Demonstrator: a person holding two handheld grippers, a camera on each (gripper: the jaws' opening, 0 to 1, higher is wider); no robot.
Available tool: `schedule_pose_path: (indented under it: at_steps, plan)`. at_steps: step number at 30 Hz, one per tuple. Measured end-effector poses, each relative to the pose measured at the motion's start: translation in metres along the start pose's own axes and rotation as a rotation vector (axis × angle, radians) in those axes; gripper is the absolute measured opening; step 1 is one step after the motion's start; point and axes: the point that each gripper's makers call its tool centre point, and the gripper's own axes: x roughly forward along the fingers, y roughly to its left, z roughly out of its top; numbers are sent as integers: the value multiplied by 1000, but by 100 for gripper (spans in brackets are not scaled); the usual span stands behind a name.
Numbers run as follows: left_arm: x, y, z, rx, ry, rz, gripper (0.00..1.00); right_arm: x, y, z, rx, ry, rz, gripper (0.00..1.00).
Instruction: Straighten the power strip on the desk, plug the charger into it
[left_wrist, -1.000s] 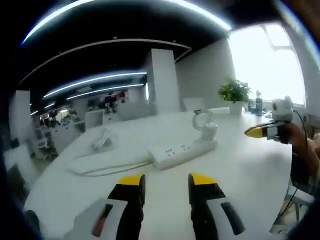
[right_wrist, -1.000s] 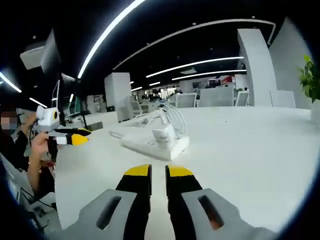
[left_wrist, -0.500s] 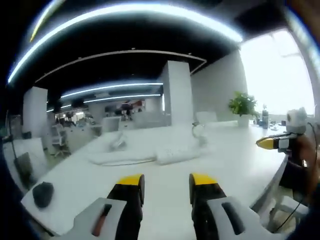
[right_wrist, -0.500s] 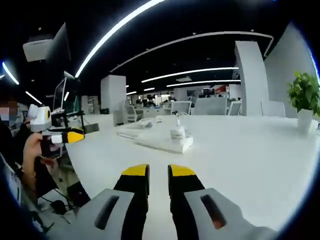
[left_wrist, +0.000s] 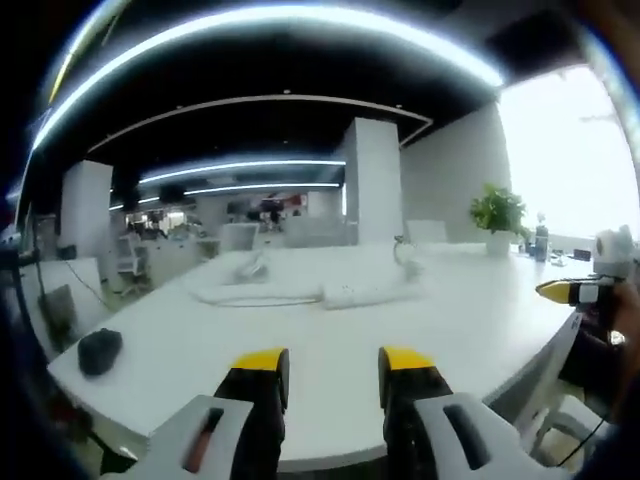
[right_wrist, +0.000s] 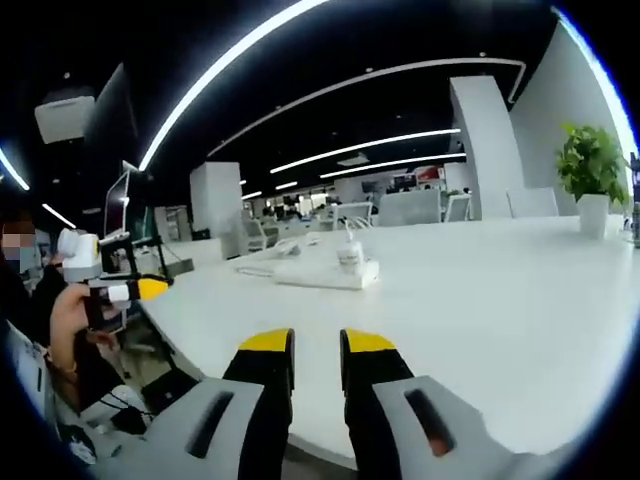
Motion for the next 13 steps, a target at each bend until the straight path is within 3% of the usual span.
schedule_pose_path:
  at_steps: [6,13]
  plan:
    - [-9,3,3,12,-15,24,37,-2,3,6,-24,-15,-15,18]
    - [-13,2,1,33,-11,28,37,0,11,1,-32,1,3,18]
